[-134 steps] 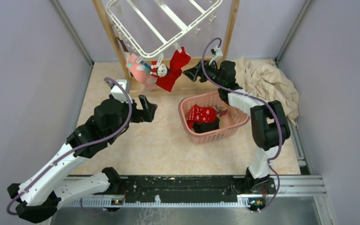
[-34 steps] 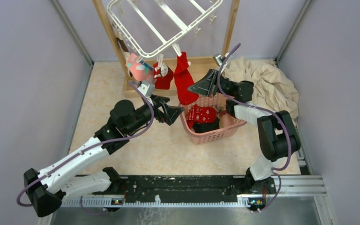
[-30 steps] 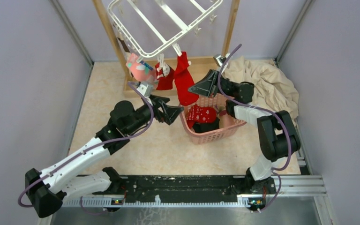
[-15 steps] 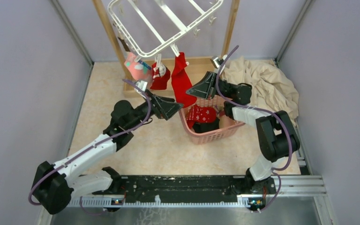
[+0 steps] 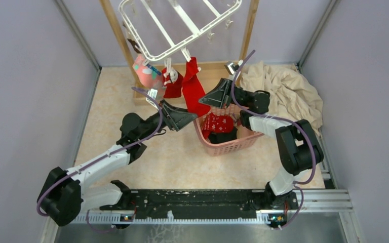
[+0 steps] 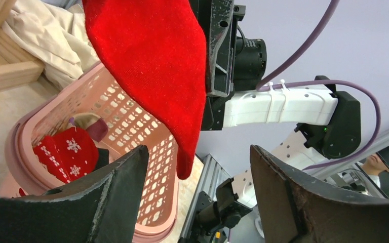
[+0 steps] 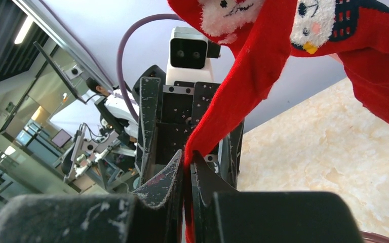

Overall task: Remove the socks clipped to the hanger
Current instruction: Remove the sock from the hanger.

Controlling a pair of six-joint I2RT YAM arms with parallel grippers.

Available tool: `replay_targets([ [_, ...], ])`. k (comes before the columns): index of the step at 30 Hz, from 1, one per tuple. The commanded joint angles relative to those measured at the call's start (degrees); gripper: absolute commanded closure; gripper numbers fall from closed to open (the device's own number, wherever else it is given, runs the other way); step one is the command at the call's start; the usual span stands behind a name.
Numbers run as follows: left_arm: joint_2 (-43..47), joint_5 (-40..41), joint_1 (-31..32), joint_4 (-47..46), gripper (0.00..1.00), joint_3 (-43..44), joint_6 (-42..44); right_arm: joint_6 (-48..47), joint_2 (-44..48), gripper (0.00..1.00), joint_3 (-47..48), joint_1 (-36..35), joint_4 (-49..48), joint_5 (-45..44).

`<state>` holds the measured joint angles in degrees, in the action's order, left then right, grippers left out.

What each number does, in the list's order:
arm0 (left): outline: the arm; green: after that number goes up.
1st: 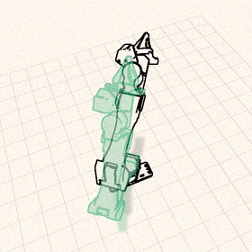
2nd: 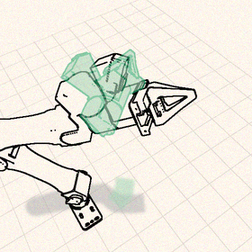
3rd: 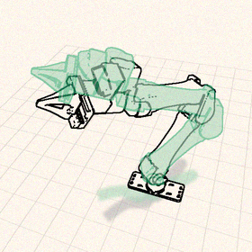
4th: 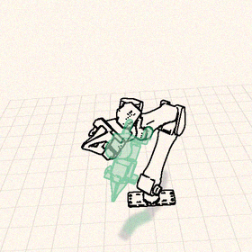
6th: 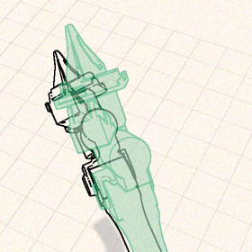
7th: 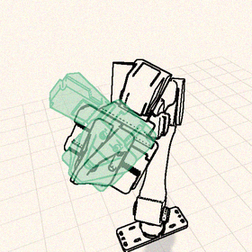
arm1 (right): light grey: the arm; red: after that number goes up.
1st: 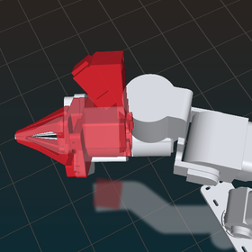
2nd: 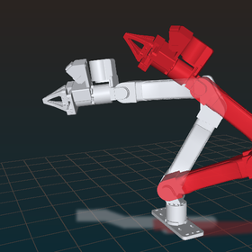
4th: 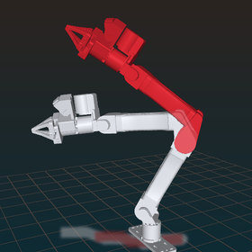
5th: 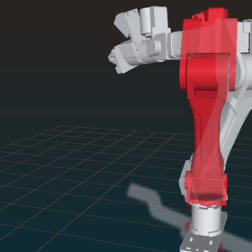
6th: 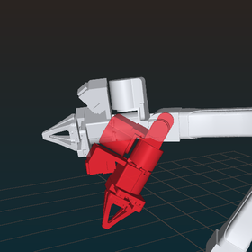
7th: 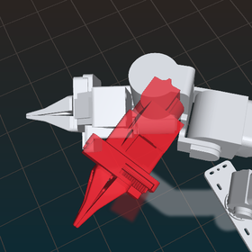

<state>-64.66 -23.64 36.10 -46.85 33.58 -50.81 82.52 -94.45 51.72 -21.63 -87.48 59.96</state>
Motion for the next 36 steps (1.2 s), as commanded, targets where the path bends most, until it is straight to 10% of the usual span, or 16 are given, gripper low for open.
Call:
replay_targets([
  [1, -0.02, -1.52, -0.36, -5.78, 0.23, -0.28, -1.54, -1.33, 1.25, 0.92, 0.25, -0.99, -3.75, -0.82],
  [28, -1.41, -2.03, -1.16, -2.88, 0.98, 2.57, -0.48, -4.54, 1.51, 0.92, -0.22, -2.71, 0.21, -0.51],
  [36, 1.68, 2.07, -1.16, 8.50, 1.00, 4.71, 4.03, -7.12, 2.49, 0.78, -0.87, -2.81, 4.15, -0.63],
])
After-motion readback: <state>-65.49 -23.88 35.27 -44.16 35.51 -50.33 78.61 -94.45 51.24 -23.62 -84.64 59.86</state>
